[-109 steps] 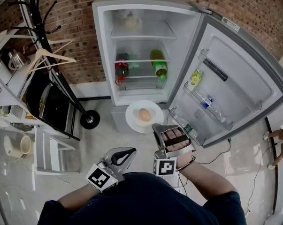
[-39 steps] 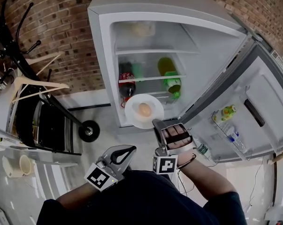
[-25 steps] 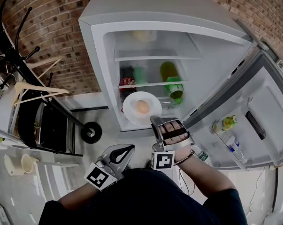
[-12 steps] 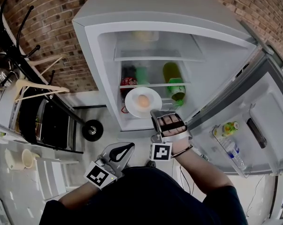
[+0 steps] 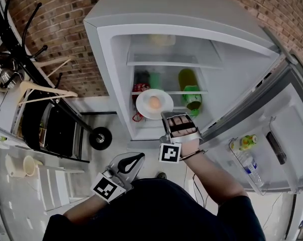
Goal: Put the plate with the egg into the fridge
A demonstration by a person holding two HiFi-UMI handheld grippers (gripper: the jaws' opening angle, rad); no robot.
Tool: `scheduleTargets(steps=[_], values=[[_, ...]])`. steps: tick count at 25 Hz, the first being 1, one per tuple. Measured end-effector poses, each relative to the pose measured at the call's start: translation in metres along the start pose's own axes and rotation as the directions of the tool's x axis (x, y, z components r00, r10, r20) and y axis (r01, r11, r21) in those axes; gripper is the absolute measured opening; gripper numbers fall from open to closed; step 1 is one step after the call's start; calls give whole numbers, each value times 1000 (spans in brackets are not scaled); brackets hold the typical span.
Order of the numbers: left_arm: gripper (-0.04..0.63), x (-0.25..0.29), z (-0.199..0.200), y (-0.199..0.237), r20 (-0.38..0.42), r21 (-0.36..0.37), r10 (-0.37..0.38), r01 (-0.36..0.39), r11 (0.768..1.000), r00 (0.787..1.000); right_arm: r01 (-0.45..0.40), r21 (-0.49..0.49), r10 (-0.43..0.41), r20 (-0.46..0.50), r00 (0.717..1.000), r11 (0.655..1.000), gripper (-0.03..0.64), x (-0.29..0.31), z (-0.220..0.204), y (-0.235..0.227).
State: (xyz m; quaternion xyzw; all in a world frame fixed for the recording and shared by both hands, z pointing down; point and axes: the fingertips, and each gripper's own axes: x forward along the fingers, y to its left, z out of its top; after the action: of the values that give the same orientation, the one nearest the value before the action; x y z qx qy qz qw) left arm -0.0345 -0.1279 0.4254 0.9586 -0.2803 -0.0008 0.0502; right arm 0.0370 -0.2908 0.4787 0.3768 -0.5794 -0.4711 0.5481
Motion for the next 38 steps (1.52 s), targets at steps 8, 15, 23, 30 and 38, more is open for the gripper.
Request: scheduleTargets(steps=[8, 15, 23, 30, 38], values=[[-2, -6, -3, 3, 3, -7, 30, -30, 1000, 1000, -26, -22, 25, -10, 1000, 999, 21, 29, -1, 4], [-2, -10, -5, 6, 1, -15, 48, -48, 999, 999, -44, -12, 44, -15, 999, 999, 21, 56, 0, 7], [-2, -13, -7, 13, -1, -18, 64, -64, 998, 998, -80, -53, 79, -36, 996, 995, 21, 82, -2, 14], [-2, -18, -10, 21, -17, -27, 83, -84, 996, 996, -111, -65, 108, -49, 993, 992, 21, 100, -1, 18], [-2, -20, -12, 27, -23, -29, 95, -96, 995, 995, -145, -39, 143, -49, 988, 989, 21, 116, 1, 21]])
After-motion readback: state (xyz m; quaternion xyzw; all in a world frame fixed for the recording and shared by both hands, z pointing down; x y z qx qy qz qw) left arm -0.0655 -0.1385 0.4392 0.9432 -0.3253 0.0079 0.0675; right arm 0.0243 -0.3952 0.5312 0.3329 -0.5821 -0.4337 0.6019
